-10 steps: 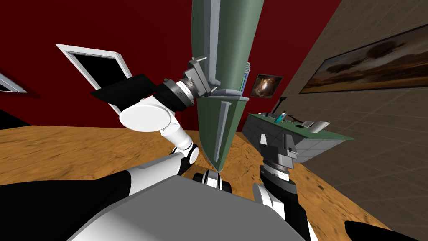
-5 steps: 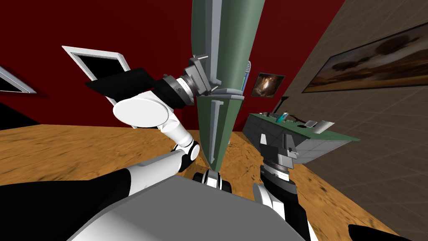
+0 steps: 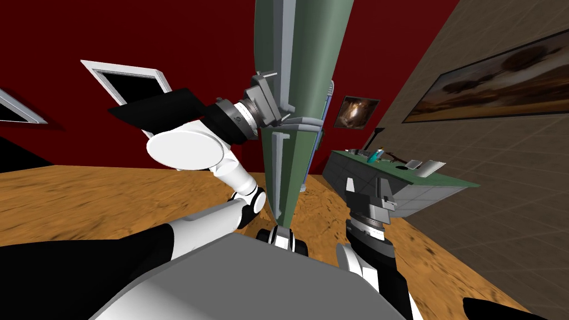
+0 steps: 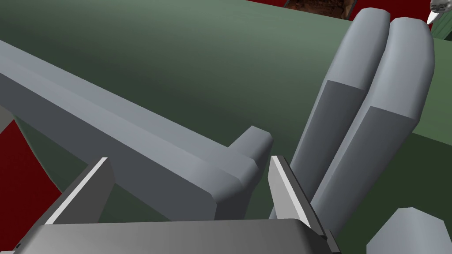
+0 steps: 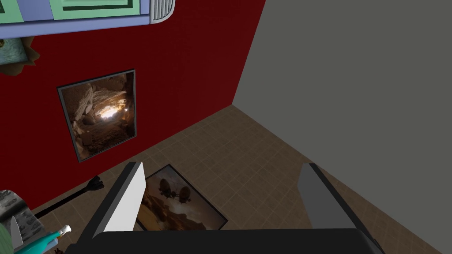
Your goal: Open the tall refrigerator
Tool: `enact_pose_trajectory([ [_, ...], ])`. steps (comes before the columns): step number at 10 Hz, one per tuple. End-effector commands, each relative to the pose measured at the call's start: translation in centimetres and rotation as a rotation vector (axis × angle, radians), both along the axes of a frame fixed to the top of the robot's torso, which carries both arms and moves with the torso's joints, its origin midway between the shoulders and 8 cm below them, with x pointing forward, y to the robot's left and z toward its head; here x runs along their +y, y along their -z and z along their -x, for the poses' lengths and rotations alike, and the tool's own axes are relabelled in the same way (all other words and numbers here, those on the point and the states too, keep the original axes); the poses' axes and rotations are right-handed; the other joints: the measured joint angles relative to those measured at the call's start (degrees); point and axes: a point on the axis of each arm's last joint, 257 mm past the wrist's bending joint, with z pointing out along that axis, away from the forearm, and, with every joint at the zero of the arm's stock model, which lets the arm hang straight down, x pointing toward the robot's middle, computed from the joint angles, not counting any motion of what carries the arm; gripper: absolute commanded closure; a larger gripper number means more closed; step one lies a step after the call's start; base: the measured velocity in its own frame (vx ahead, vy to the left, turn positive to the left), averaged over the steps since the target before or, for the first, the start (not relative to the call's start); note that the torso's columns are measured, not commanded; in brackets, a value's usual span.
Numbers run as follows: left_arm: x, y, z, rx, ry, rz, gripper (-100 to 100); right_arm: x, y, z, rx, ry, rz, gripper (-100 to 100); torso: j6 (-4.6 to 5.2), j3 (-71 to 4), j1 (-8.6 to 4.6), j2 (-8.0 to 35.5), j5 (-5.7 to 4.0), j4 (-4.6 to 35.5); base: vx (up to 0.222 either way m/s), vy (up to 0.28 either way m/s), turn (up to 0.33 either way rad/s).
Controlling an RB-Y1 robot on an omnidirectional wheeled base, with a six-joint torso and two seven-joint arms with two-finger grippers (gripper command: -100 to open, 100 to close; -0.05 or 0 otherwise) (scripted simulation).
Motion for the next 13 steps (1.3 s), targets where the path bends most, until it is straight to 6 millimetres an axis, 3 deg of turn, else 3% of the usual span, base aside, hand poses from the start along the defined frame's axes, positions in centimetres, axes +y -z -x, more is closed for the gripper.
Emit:
enact_pose_trajectory([
  [1, 0.7, -1.6, 0.7, -0.045, -0.006, 0.032, -100, 0.0, 0.0, 0.0, 0.0, 0.0, 0.0, 0, 0.01, -0.19, -0.04, -0.06, -0.08, 0.11, 0.0, 0.0, 0.0],
  [2, 0.7, -1.6, 0.7, -0.045, -0.006, 0.032, -100, 0.0, 0.0, 0.0, 0.0, 0.0, 0.0, 0, 0.01, -0.08, -0.07, -0.09, -0.05, 0.03, 0.0, 0.0, 0.0],
  [3, -0.5, -1.1, -0.9, 0.002, 0.005, -0.001, -100, 0.0, 0.0, 0.0, 0.0, 0.0, 0.0, 0, -0.01, -0.06, -0.02, -0.03, -0.03, 0.08, -0.045, -0.004, 0.04],
  [5, -0.7, -1.6, -1.2, 0.002, 0.008, -0.001, -100, 0.0, 0.0, 0.0, 0.0, 0.0, 0.0, 0, 0.03, 0.19, -0.13, -0.08, -0.01, -0.24, -0.047, -0.001, 0.008],
  [13, -0.7, -1.6, -1.2, 0.002, 0.008, -0.001, -100, 0.0, 0.0, 0.0, 0.0, 0.0, 0.0, 0, -0.02, 0.22, 0.0, 0.04, 0.07, -0.06, -0.002, 0.001, 0.0],
])
